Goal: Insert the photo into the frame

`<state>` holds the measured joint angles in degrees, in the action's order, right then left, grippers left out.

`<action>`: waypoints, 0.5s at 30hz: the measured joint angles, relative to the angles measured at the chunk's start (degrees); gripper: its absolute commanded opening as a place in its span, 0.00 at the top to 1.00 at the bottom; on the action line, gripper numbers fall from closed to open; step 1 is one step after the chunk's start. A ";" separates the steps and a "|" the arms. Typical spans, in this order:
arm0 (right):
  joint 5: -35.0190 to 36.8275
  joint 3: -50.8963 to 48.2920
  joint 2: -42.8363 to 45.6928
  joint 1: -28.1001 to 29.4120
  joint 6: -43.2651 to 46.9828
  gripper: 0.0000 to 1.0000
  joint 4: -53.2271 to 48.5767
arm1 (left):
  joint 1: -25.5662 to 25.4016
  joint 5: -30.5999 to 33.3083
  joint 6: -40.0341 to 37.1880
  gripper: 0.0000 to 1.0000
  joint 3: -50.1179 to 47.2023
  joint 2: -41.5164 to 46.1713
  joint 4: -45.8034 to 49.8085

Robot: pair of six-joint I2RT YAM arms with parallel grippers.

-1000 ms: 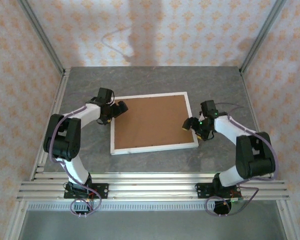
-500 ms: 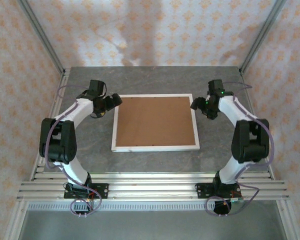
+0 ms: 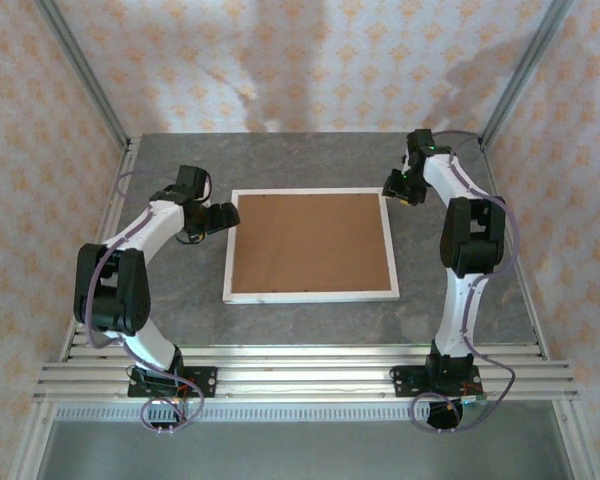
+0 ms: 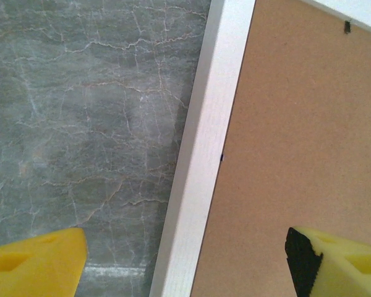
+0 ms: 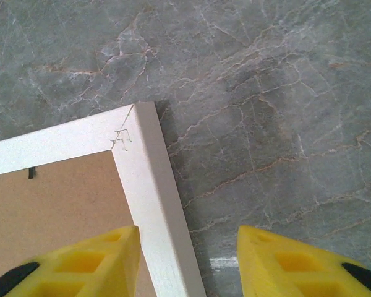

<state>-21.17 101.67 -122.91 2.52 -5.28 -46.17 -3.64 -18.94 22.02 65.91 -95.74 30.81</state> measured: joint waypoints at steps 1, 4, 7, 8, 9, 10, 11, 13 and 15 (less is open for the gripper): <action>-0.31 0.37 -0.31 0.00 0.39 0.55 -0.61 | 0.00 -0.13 -0.22 0.18 0.72 -0.98 0.13; -0.94 0.79 -1.03 0.11 1.57 0.55 -2.10 | 0.00 -0.24 -0.92 0.21 3.58 -4.39 0.44; -1.11 1.09 -2.05 0.46 2.54 0.55 -3.28 | -0.02 -0.39 -1.09 0.24 5.86 -6.78 0.52; -1.07 1.14 -2.40 0.68 2.82 0.55 -3.54 | -0.13 -0.39 -1.11 0.25 6.45 -7.32 0.55; -1.07 1.14 -2.78 0.87 2.99 0.55 -3.80 | -0.13 -0.39 -1.11 0.25 6.99 -7.76 0.52; -1.07 1.14 -3.08 1.09 3.08 0.55 -4.00 | -0.17 -0.39 -1.11 0.25 7.41 -8.15 0.57; -1.01 1.14 -3.30 1.25 3.08 0.55 -4.07 | -0.28 -0.37 -1.14 0.25 7.78 -8.55 0.57; -0.81 1.22 -3.39 1.46 3.06 0.55 -4.04 | -0.57 -0.39 -1.14 0.26 8.24 -9.29 0.68; -0.68 1.44 -3.39 1.46 3.04 0.55 -4.00 | -0.96 -0.37 -1.14 0.27 8.31 -9.97 0.76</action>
<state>-21.85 103.11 -126.30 3.99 -2.24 -50.17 -4.60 -19.31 20.88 74.22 -105.71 31.57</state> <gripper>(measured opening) 0.449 0.739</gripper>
